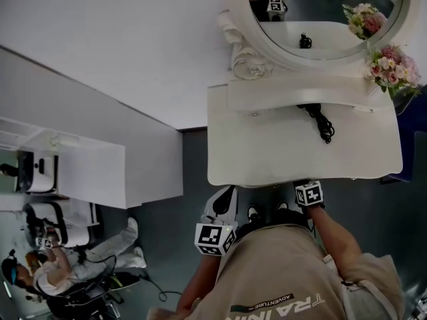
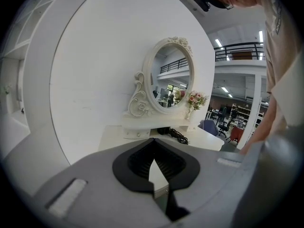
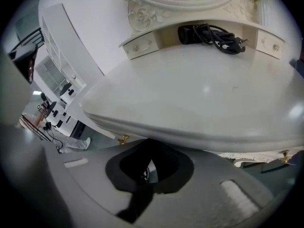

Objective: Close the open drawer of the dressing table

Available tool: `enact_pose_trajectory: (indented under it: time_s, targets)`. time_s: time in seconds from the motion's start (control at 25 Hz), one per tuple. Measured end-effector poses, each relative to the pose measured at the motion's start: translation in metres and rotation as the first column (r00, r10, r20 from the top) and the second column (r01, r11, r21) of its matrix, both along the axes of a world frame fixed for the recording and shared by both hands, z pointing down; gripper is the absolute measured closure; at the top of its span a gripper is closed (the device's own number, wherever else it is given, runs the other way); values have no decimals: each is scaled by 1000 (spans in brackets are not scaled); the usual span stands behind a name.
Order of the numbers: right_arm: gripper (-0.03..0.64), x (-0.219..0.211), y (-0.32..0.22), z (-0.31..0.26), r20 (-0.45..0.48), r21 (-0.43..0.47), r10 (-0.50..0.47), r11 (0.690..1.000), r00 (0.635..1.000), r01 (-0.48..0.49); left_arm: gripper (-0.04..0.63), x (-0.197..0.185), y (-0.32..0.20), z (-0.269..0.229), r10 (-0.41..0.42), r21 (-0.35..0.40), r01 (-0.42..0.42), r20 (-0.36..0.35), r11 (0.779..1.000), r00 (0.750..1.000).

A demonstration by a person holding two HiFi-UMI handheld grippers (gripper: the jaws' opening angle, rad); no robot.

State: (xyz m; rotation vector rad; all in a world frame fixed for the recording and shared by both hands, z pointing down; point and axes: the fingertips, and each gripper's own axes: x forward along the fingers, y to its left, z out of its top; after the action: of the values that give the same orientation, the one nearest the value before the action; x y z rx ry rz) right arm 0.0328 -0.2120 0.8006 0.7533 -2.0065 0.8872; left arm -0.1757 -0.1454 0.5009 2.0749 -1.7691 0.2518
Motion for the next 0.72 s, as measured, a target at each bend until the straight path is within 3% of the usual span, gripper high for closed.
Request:
enact_pose_trajectory:
  time_s: [0.16, 0.44, 0.72]
  targets:
    - [614, 2, -4, 0, 6, -17, 46, 999, 999, -46, 578, -2, 2, 0, -3, 1, 3, -4, 1000, 1000]
    - [614, 10, 1, -6, -29, 31, 57, 998, 998, -56, 578, 0, 10, -2, 32, 19, -32, -5, 999, 999]
    - [614, 13, 12, -60, 88, 117, 52, 991, 995, -62, 578, 6, 5, -12, 70, 87, -69, -12, 994, 997]
